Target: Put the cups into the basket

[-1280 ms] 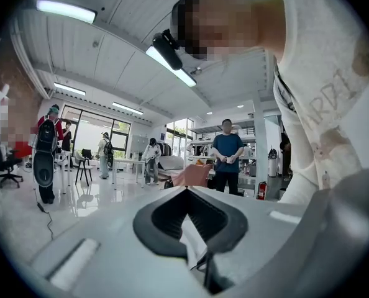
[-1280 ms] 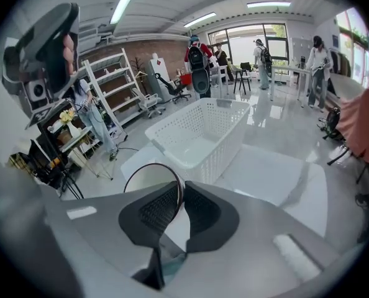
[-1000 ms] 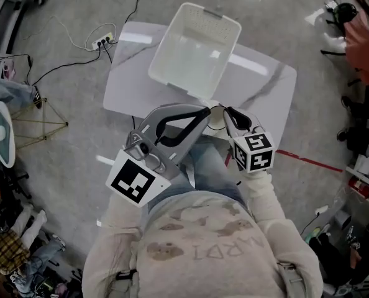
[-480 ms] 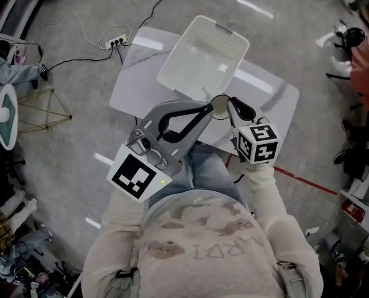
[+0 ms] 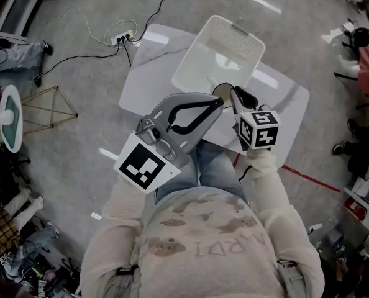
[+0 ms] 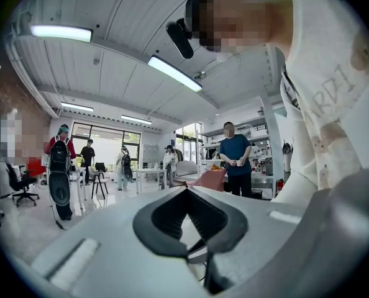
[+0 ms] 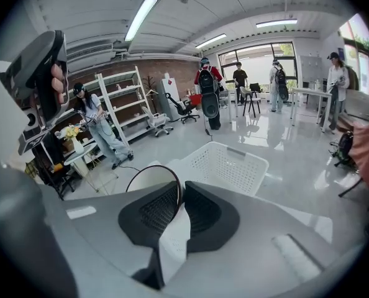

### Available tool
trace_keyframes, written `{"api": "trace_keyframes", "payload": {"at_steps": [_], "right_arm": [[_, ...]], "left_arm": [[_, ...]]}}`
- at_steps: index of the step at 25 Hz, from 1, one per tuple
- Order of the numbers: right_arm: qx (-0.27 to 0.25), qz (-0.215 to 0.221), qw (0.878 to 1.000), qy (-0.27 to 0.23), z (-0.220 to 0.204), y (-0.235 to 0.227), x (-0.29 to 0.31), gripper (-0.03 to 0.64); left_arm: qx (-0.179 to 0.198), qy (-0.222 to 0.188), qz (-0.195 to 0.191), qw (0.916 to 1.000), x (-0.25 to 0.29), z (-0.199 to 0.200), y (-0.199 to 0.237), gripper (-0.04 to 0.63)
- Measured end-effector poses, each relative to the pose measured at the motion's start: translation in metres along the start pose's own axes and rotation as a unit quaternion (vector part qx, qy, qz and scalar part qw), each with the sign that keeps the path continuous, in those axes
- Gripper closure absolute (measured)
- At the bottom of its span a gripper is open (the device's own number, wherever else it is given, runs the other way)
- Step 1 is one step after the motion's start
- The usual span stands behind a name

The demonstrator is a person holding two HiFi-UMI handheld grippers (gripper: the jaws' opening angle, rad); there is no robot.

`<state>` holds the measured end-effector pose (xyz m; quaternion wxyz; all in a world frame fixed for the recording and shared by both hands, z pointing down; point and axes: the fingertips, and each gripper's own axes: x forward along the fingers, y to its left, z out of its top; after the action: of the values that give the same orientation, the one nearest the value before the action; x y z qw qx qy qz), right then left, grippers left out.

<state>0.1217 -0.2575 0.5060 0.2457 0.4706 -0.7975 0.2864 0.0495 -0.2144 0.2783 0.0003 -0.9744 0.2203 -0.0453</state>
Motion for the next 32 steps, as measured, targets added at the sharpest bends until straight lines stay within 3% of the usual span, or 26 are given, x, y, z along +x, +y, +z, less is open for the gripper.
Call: {"api": "trace_keyframes", "payload": {"at_steps": [5,18,32], "right_arm": [[0.013,-0.021,1.000,0.018,0.000,0.002,0.041,0.557],[0.068,-0.067,0.991,0.090,-0.036,-0.028,0.167,0.555],[0.072,-0.073,0.978,0.180,-0.093,-0.066,0.259,0.554]], "left_arm": [[0.003,0.022,-0.037,0.9991,-0.003,-0.023,0.031,0.595],[-0.027,0.030,-0.114,0.9927,0.014,-0.072,0.115,0.595],[-0.069,0.039,-0.137,0.9873,0.018,-0.122,0.143,0.595]]}}
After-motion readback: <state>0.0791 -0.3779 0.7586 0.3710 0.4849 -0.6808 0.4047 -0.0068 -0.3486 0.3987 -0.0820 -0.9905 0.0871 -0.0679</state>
